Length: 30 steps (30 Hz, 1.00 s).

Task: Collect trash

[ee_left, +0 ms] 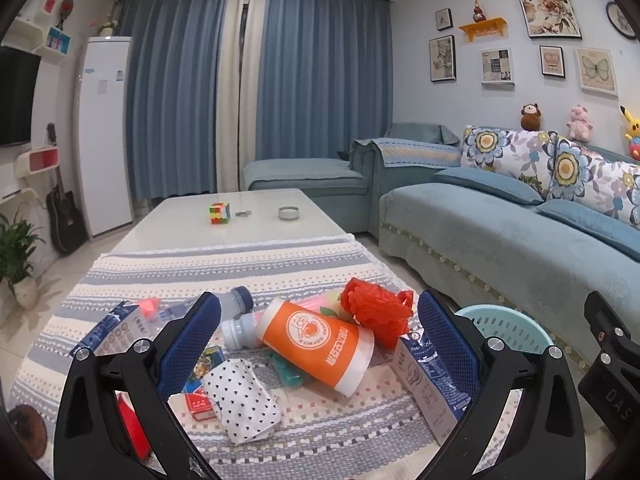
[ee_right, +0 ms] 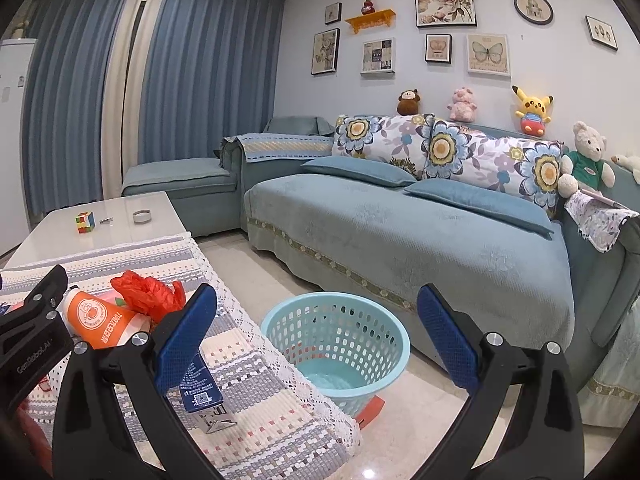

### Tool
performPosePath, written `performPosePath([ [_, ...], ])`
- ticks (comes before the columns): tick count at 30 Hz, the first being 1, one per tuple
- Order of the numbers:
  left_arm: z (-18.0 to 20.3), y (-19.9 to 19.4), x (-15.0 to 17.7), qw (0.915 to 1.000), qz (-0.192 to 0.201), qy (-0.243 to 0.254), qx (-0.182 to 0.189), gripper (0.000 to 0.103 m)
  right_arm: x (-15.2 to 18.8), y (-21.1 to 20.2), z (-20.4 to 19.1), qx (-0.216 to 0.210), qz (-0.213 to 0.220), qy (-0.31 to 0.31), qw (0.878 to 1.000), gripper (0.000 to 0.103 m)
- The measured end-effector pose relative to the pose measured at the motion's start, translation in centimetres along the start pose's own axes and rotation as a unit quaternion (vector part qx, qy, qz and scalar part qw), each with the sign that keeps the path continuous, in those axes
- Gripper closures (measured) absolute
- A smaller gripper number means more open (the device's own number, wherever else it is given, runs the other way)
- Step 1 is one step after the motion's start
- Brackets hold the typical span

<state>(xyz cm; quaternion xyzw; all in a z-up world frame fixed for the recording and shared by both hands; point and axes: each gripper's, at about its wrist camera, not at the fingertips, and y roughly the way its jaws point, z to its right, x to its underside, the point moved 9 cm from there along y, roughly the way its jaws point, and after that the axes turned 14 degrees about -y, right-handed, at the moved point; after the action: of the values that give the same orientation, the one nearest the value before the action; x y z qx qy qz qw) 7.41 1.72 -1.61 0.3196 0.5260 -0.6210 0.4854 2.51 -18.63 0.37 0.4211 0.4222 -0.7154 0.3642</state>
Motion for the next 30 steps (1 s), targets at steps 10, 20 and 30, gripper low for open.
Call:
performPosePath([
  [10,0.1,0.09,0.25,1.0,0.001,-0.001,0.004,0.007,-0.04,-0.02,-0.15,0.0,0.0,-0.003,1.0,0.008],
  [20,-0.04,0.34,0.56,1.0,-0.001,-0.006,0.002,0.007,0.1,0.14,-0.36,-0.004,-0.004,0.0,1.0,0.008],
  [30,-0.07,0.39,0.6,1.0,-0.001,-0.005,0.0,0.007,0.15,0.45,-0.13,-0.008,-0.01,0.003,1.0,0.008],
])
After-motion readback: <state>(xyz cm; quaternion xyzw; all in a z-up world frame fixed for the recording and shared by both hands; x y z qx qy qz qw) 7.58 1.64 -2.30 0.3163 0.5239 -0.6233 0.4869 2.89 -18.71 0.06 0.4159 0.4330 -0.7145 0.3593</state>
